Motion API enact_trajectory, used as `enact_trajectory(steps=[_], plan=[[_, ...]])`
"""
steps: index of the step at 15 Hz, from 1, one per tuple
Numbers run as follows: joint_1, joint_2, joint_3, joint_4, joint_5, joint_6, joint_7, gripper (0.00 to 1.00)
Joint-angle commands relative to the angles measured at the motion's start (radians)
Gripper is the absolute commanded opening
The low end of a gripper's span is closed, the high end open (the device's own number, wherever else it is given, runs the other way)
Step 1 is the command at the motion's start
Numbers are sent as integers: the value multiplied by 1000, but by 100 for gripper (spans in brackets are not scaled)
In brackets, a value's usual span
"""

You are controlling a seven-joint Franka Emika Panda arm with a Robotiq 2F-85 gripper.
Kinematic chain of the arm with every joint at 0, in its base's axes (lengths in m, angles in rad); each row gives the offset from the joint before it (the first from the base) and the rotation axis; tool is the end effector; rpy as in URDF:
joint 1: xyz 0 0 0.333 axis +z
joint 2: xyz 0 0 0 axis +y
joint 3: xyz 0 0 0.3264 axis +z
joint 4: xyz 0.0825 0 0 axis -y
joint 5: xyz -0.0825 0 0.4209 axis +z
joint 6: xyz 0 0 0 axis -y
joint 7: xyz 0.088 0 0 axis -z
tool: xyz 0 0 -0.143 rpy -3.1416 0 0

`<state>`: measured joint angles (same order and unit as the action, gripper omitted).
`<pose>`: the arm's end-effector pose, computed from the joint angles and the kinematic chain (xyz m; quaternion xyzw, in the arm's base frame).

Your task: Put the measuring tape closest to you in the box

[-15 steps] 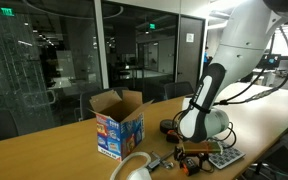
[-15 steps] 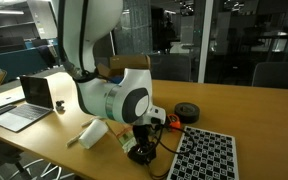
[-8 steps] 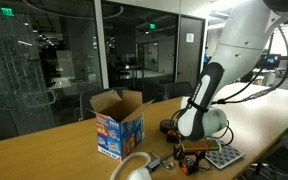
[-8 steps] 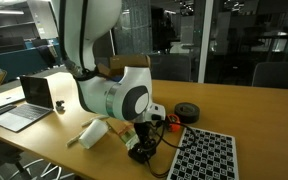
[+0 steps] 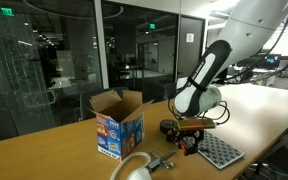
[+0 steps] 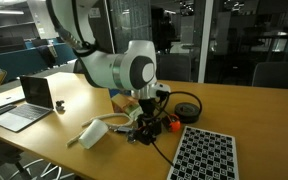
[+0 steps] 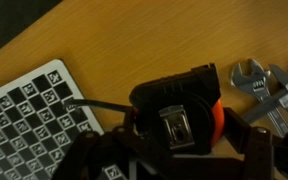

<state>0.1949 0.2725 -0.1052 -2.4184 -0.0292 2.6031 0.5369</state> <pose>0.4986 0.0412 0.1328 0.9770 -0.2077 -0.0347 0.0335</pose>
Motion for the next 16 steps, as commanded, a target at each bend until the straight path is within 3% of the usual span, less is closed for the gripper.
enact_trajectory(steps=[1,3,6,10,11,12,16], plan=[[30,-178,-32,39,-168,-151,166,60],[7,-236,4,98,-261,-214,247,60],[-16,-262,72,234,-315,-280,321,60],[-15,-189,154,475,-270,-329,343,60],[22,-159,140,533,-254,-327,341,60],[-1,-130,181,590,-241,-329,338,60],[28,11,218,776,-179,-286,324,60]])
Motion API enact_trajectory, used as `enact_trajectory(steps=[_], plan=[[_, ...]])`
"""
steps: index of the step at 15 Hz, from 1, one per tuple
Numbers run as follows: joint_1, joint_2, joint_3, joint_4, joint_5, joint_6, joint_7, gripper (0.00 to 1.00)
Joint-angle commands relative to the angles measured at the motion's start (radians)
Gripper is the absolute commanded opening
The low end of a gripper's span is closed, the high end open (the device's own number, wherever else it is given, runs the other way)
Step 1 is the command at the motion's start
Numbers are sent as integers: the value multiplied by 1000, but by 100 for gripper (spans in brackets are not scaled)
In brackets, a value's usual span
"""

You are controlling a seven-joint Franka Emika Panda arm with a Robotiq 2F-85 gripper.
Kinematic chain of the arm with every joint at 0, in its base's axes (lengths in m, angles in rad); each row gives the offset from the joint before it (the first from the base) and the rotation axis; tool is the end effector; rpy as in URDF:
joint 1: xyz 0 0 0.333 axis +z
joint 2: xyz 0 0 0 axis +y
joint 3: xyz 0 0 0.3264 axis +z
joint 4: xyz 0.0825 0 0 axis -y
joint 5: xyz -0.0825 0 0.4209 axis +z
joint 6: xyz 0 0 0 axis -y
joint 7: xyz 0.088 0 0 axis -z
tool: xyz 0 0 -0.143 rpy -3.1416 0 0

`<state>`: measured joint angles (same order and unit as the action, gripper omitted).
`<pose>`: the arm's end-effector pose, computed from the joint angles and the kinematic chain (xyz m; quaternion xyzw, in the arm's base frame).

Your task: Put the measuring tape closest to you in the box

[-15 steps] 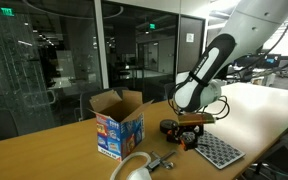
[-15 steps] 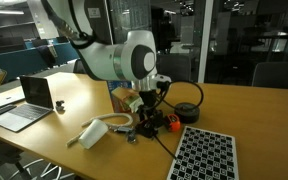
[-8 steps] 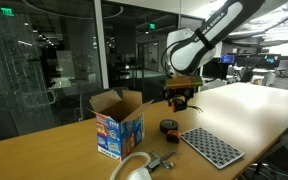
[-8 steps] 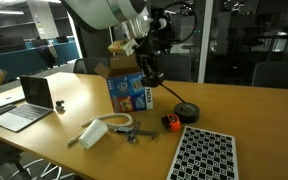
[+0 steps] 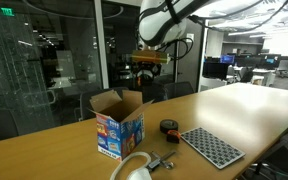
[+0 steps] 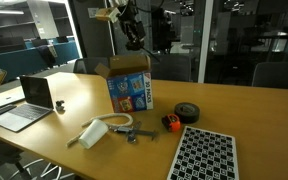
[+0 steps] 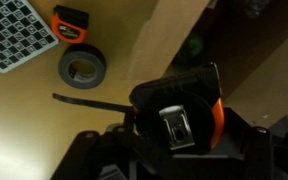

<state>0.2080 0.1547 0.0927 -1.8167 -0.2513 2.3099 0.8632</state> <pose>0.6560 0.1888 0.4506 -0.9585 0.2084 -0.1945 0.0098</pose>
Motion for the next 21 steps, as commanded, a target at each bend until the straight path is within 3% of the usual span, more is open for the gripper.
enact_trajectory(steps=[1,6,9,10,12,13,14,16,21], plan=[[21,165,26,213,67,19,-12,60],[53,350,46,362,206,68,-63,60],[69,439,41,441,259,37,-99,60],[76,460,36,460,265,23,-109,96],[77,496,32,490,284,1,-124,100],[51,528,35,593,302,-76,-168,100],[75,526,27,532,298,-32,-141,100],[74,538,22,564,315,-63,-149,100],[96,453,-24,585,227,-375,-195,100]])
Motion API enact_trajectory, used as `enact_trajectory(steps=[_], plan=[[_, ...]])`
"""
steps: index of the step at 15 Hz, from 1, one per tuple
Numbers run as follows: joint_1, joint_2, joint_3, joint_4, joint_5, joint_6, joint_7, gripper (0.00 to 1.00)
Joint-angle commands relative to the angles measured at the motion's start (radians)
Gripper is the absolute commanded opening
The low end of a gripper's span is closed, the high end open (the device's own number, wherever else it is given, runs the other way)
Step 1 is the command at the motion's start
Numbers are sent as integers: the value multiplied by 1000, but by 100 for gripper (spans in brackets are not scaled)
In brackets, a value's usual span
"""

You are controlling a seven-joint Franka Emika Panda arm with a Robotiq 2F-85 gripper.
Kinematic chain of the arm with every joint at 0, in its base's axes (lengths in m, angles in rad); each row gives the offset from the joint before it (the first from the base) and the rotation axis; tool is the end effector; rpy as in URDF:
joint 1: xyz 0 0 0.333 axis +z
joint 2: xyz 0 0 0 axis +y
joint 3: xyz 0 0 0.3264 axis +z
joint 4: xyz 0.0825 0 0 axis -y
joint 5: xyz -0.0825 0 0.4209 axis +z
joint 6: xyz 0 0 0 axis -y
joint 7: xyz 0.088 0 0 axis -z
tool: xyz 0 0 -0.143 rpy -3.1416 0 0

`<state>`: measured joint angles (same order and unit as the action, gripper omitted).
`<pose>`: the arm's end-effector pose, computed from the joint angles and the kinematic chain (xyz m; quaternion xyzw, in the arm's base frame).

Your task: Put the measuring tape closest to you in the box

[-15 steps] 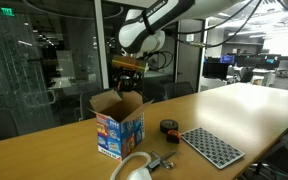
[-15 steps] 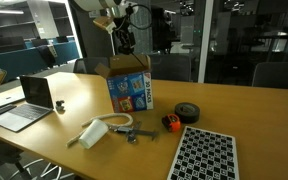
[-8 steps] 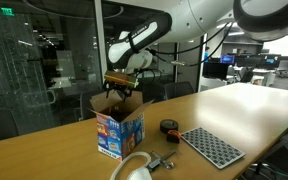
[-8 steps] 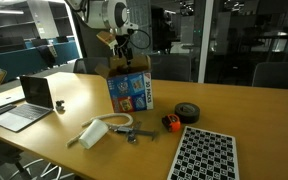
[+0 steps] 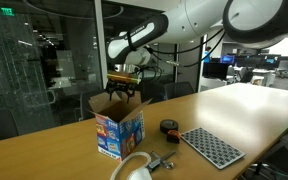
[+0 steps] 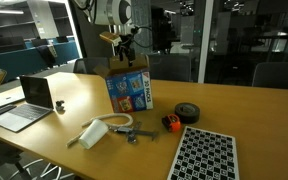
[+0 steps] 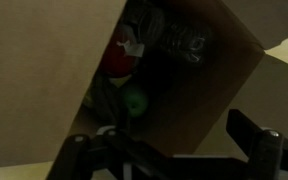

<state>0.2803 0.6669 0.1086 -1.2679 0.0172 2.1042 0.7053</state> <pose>0.7470 0.2869 0.3419 -0.9800 0.1747 -0.0528 0.0792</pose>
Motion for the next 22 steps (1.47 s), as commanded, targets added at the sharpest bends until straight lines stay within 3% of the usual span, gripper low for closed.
enact_trajectory(steps=[1,5,11,15,20,22], plan=[[26,-101,-48,16,-66,-224,-54,100],[21,-299,-63,-119,-184,-341,-80,100],[-10,-607,-51,-419,-295,-313,-49,100],[-51,-780,-22,-624,-278,-293,-40,100],[-109,-949,18,-916,-203,-326,213,100],[-121,-1022,22,-1044,-136,-280,223,100]])
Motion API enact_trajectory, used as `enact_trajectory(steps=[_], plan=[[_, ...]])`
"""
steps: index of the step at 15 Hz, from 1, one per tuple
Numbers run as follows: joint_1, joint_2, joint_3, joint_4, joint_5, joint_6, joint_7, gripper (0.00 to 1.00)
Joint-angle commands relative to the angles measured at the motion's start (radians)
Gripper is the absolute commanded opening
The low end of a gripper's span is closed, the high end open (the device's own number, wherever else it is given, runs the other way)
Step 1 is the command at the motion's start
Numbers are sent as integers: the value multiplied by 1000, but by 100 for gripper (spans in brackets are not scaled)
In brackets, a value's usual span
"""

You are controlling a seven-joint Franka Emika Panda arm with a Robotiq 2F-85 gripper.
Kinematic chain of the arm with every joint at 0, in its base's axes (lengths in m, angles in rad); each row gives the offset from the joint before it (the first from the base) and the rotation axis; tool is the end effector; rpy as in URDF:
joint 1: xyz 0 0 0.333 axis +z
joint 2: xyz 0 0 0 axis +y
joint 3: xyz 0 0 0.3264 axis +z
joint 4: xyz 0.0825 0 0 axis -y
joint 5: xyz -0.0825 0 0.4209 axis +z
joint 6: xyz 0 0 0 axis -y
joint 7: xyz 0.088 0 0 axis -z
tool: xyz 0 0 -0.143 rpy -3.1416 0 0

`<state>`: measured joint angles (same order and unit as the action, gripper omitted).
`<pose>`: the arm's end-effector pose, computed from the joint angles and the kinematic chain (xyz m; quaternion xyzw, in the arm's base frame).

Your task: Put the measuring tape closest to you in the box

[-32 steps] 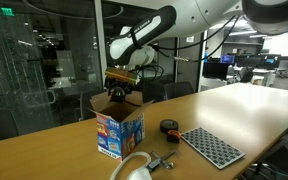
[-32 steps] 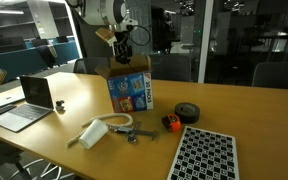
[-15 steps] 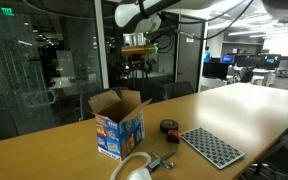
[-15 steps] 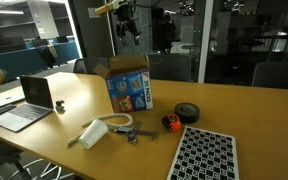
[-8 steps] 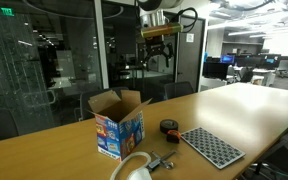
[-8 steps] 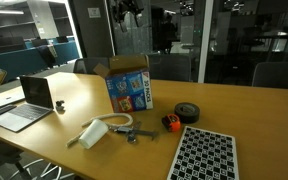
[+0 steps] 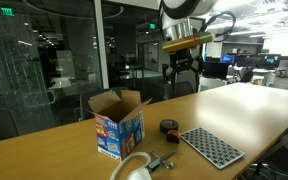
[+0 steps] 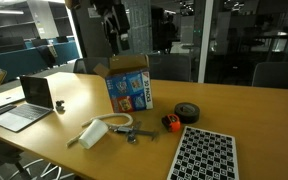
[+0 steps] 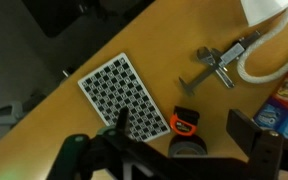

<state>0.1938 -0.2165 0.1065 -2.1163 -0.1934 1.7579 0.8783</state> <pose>0.4872 0.1276 0.4597 0.9570 -0.2609 -0.0014 0.1267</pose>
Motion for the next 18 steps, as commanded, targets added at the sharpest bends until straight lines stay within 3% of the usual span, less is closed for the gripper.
enact_trajectory(steps=[1,6,7,9,10,11,14,18], plan=[[-35,-180,22,-260,101,105,8,100],[-32,-418,0,-572,186,301,-228,100],[14,-469,-48,-635,180,321,-257,100],[23,-567,-82,-748,183,334,-322,100],[-42,-588,-43,-717,222,252,-378,100],[-63,-467,7,-665,211,284,-322,100],[-85,-551,3,-691,232,248,-380,100],[-85,-560,4,-691,238,245,-386,100]])
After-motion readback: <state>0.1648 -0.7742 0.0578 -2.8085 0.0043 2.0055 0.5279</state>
